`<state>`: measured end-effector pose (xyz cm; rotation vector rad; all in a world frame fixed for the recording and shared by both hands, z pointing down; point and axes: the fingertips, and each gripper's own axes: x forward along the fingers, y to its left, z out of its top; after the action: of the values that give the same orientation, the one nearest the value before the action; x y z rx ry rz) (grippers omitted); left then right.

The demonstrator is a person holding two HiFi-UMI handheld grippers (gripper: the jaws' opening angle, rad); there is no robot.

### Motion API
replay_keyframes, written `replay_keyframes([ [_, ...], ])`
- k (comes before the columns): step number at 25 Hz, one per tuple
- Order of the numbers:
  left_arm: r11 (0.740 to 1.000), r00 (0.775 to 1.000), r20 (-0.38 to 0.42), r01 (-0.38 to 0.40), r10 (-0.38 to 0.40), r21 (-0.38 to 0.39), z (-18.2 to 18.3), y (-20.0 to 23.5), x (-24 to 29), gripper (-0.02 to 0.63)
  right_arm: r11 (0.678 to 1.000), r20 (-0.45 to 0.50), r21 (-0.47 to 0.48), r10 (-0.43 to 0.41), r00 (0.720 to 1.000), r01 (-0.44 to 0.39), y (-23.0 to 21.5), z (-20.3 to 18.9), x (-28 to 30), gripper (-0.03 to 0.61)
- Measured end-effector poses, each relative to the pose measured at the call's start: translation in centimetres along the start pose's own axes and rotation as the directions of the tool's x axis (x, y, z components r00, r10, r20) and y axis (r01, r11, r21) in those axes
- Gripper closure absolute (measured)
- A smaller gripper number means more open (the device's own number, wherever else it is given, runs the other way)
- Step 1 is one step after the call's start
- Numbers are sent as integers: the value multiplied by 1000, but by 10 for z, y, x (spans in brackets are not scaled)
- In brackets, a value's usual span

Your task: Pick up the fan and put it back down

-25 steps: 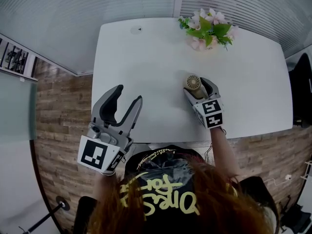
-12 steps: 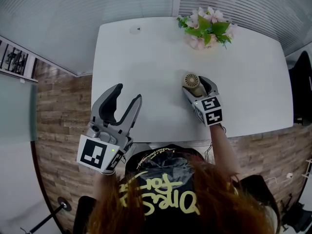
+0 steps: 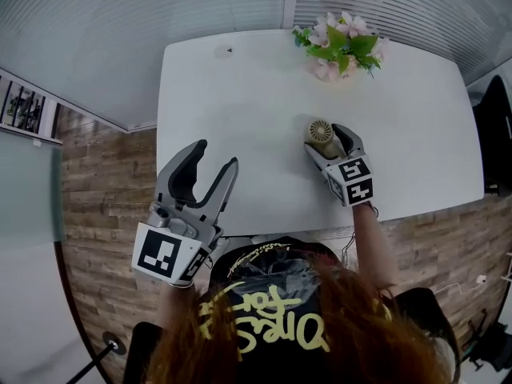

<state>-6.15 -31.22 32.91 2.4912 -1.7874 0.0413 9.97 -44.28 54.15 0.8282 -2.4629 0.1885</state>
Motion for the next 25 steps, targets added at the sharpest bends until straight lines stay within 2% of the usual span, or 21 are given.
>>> replay_keyframes([
  [8,996,996,13,88,-88,-2,7,17,-10,408,991,44,34,-129,991,127,12,22,-20,249],
  [15,982,982,20,188,-189,6,11,16,-18,408,982,121,50,-186,975,181,41,53,-53,249],
  [21,965,965,28,262,-262,12,16,16,-31,408,974,222,65,-225,949,216,75,85,-83,249],
  [25,951,951,28,307,-308,18,16,16,-41,408,969,301,77,-247,921,235,98,107,-102,249],
])
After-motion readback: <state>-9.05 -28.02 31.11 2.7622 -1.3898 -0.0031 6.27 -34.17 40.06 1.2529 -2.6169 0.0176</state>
